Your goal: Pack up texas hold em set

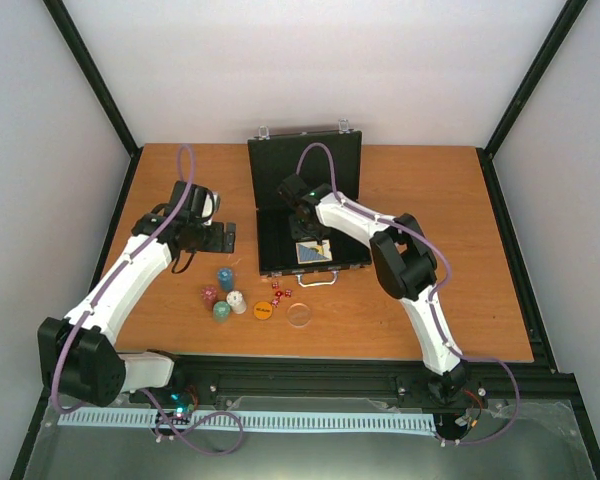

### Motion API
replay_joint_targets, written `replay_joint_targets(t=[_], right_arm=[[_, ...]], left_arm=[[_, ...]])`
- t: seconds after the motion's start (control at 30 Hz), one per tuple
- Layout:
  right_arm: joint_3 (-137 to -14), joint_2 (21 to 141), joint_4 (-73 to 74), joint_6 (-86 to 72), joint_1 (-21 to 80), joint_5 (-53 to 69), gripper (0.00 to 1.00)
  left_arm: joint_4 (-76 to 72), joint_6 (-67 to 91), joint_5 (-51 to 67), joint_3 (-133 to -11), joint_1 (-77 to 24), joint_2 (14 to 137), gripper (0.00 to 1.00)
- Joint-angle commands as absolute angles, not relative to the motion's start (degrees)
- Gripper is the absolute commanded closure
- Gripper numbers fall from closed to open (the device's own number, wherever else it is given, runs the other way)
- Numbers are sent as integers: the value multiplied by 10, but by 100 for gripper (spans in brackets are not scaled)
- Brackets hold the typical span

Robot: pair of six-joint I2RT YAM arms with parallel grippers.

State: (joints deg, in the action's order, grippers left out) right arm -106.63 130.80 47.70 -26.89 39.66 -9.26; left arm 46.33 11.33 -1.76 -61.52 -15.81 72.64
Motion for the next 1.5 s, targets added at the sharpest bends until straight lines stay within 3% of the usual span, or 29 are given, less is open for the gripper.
replay_joint_targets(t=[0.0, 0.17, 0.4, 0.53, 0.87, 1.17, 1.47], right_arm=[[-1088, 1336, 492, -262, 384, -87, 93], [-1098, 1338, 506, -253, 382, -85, 79], [-1093, 1318, 522, -237, 382, -86, 75], [-1073, 1292, 524, -232, 382, -83, 59], [-1075, 1242, 531, -222, 382, -79, 48], [-1185, 1326, 544, -201, 376, -89, 47], [-1202, 1374, 492, -197, 356, -81, 48]], left_arm=[[463, 105, -21, -628, -160, 732, 0], [464, 103, -23, -633, -160, 738, 0], [462, 103, -23, -636, -160, 741, 0], [461, 104, -23, -636, -160, 741, 0], [455, 108, -27, -629, -160, 741, 0], [457, 109, -28, -636, -160, 747, 0], [462, 110, -28, -641, -160, 755, 0]])
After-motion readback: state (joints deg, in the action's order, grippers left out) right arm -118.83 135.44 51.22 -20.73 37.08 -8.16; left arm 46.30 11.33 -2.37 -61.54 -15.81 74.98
